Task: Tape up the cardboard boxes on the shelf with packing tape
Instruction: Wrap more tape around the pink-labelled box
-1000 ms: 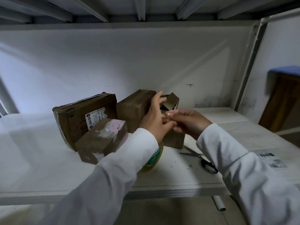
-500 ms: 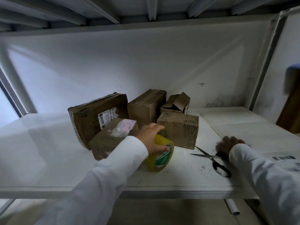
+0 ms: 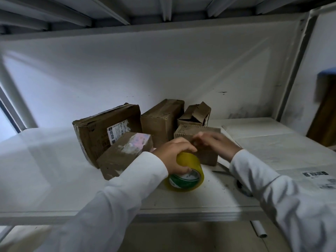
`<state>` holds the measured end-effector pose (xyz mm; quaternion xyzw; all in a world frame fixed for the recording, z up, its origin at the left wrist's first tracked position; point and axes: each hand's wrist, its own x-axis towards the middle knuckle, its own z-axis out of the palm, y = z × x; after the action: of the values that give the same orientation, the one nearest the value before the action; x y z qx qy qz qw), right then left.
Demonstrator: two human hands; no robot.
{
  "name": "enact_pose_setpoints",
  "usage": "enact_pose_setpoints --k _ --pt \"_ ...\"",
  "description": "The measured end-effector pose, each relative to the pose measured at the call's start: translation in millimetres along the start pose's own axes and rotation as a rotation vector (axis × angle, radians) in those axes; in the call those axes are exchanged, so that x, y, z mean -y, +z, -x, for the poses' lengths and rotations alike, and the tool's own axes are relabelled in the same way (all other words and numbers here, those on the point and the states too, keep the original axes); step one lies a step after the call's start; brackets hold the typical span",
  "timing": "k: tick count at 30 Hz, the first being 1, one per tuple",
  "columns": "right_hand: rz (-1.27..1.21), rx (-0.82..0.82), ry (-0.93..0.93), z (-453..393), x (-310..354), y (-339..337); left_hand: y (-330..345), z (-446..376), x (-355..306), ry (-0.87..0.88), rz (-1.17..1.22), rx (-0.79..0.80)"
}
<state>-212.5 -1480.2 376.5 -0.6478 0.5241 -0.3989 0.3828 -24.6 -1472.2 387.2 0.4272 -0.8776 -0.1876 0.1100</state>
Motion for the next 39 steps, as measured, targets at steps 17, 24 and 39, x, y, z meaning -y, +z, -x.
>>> enact_pose_setpoints --k 17,24,39 --pt "0.148 0.059 0.023 6.9 -17.4 30.2 23.5 -1.0 22.2 -0.429 0.421 -0.173" --pt "0.156 0.015 -0.048 1.8 -24.8 40.7 8.2 -1.6 29.6 -0.451 0.522 -0.115" --pt "0.116 -0.05 -0.042 4.4 -30.3 45.0 6.9 -10.5 16.1 -0.437 0.325 -0.092"
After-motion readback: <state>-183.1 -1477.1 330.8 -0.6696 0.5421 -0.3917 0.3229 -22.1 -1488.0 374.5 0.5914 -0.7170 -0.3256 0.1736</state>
